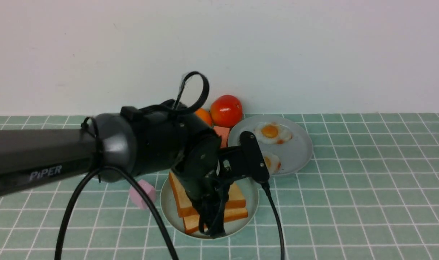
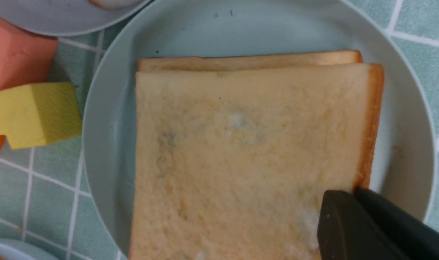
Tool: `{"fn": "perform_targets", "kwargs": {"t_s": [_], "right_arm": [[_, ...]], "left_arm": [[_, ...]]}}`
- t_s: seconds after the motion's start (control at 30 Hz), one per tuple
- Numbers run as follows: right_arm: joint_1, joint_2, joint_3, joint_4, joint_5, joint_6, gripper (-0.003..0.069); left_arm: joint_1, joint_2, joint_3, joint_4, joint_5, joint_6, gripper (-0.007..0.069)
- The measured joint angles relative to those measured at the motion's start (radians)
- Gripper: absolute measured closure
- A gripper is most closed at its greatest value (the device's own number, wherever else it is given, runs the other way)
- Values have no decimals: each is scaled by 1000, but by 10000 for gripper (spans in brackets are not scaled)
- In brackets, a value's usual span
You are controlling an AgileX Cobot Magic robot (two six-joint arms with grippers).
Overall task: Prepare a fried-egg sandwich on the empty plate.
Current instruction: Use the left arm to place a slice of bread on the fried egg in the middle
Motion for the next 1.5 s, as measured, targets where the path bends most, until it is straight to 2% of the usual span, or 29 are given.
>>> {"fn": "perform_targets", "kwargs": {"t_s": [0.23,0.67,0.83,0.93,0.97,1.0,1.13,1.3,1.5], "right_arm": [[0,0,0,5,0,1,627],[0,0,0,5,0,1,617],[0,0,0,5,0,1,617],[0,0,0,5,0,1,617],[0,0,0,5,0,1,617],[0,0,0,5,0,1,617],[0,0,0,10,0,1,616],[0,0,0,21,0,1,610],[0,0,0,25,0,1,606]], "left_arm": [[3,13,2,0,-71,-10,636],[3,38,3,-18,-61,-18,613],[3,38,3,-31,-61,-18,529],[3,38,3,-36,-61,-18,415],[3,38,3,-37,-61,-18,409],[3,38,3,-39,-61,-21,349],[3,38,3,-47,-54,-22,259],[3,4,3,-90,-33,-39,212],[2,-165,3,-207,15,-49,209]]}}
